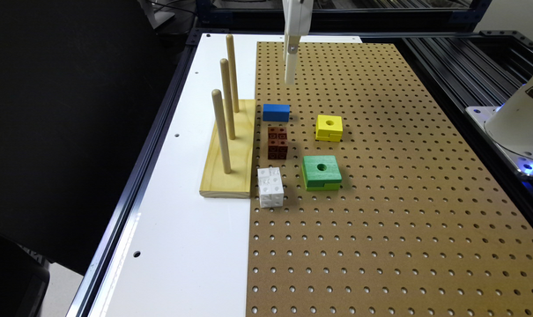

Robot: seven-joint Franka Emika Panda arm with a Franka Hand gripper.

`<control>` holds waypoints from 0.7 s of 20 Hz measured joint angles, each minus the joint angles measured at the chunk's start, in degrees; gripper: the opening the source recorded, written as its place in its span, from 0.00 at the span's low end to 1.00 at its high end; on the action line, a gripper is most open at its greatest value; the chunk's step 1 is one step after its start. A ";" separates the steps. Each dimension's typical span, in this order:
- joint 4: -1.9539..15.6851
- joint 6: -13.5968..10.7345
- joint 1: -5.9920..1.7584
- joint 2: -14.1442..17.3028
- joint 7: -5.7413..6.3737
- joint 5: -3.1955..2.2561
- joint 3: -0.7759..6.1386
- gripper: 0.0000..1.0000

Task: Pick up narrow blue stick.

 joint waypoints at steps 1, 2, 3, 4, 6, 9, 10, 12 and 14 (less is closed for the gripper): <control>0.05 0.32 0.00 0.28 0.24 0.01 0.32 1.00; 0.12 0.58 0.01 0.51 0.81 0.01 0.90 1.00; 0.17 0.63 0.02 0.54 1.23 0.01 1.37 1.00; 0.27 0.63 0.02 0.54 1.73 0.01 1.90 1.00; 0.45 0.63 0.01 0.54 2.44 0.01 2.71 1.00; 0.50 0.63 0.00 0.54 2.56 0.01 2.92 1.00; 0.50 0.63 0.00 0.54 2.56 0.01 2.92 1.00; 0.50 0.87 -0.01 0.99 2.56 0.01 2.92 1.00; 0.50 1.87 -0.01 2.09 2.56 0.01 2.92 1.00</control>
